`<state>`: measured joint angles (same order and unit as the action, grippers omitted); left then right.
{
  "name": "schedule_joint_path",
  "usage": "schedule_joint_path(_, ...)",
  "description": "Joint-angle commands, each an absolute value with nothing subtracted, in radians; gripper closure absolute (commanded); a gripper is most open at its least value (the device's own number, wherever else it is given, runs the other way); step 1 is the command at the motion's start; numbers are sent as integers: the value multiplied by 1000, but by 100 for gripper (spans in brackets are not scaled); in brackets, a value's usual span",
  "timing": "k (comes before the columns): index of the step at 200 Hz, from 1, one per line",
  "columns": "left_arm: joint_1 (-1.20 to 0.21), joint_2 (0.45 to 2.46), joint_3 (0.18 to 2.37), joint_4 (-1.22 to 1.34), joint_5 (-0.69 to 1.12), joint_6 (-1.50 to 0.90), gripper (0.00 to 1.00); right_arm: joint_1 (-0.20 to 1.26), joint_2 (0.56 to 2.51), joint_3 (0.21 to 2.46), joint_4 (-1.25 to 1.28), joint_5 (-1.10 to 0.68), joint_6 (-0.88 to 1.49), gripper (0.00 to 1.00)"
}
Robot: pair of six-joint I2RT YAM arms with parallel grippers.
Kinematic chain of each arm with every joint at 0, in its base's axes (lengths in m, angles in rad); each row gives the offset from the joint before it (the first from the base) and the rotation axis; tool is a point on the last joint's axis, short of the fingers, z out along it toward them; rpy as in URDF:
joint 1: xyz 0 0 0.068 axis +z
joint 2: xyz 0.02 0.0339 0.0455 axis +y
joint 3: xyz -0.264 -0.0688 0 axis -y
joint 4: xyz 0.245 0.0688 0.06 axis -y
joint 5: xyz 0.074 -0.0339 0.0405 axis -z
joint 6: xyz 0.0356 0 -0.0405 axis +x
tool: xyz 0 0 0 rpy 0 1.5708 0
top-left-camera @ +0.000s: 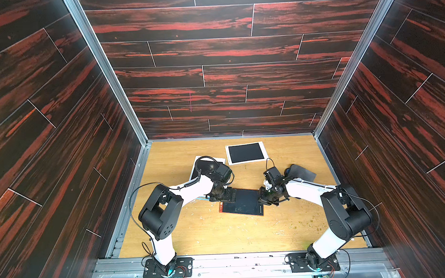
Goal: Wipe the drawing tablet
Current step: Press the button on the drawing tablet.
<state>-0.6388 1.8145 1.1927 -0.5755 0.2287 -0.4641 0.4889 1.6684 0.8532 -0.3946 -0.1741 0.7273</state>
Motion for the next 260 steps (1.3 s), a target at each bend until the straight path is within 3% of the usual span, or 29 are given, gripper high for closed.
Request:
schedule_joint_path(1, -637, 1772, 1188, -597, 225, -462, 11, 508, 1725, 793, -543, -37, 723, 100)
schedule_joint_path(72, -635, 1758, 1202, -614, 207, -456, 10, 509, 1698, 1085, -778, 141, 609, 100)
schedule_joint_path(156, -632, 1759, 1184, -607, 205, -457, 10, 562, 1746, 1068, -712, 44, 612, 100)
schedule_joint_path(260, -627, 1758, 1154, -594, 206, -457, 10, 577, 1875, 1032, -684, 124, 624, 100)
